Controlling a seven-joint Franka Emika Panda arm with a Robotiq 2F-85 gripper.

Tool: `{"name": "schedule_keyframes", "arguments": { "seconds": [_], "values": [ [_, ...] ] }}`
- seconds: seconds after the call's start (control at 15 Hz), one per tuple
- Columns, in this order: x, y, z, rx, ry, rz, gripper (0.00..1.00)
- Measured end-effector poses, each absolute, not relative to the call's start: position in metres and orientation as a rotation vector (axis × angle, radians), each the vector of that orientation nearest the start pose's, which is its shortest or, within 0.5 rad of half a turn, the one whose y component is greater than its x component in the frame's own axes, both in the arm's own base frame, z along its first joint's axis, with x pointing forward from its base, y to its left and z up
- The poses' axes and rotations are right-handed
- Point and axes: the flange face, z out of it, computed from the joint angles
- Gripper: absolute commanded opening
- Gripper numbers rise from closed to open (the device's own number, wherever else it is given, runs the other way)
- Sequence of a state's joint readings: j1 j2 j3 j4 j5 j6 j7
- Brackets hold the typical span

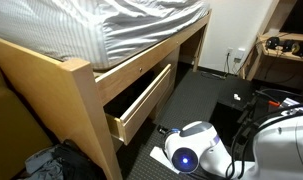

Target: Close the top left drawer

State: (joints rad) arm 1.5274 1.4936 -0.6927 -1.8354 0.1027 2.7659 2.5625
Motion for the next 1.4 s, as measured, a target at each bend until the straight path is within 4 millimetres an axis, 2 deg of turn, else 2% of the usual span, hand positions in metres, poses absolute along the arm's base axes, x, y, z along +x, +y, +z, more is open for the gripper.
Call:
{"name": "schedule_keyframes", "arguments": {
  "seconds": [0.2, 0.27, 0.53, 0.67, 0.87, 1.13, 1.2, 1.4],
  "values": [
    [0.408, 0.32, -0.111, -2.286, 1.939, -1.319, 1.0],
    [0.408, 0.318, -0.104, -2.269, 1.929, -1.339, 1.0],
    [0.405, 0.315, -0.041, -1.996, 1.992, -1.404, 1.0],
    [0.401, 0.308, -0.019, -1.858, 2.054, -1.394, 1.0],
    [0.4, 0.296, -0.021, -1.777, 2.137, -1.353, 1.0],
    [0.401, 0.294, -0.022, -1.772, 2.145, -1.35, 1.0],
    [0.402, 0.291, -0.017, -1.731, 2.166, -1.341, 1.0],
    [0.414, 0.266, 0.019, -1.509, 2.248, -1.328, 1.0]
  ]
}}
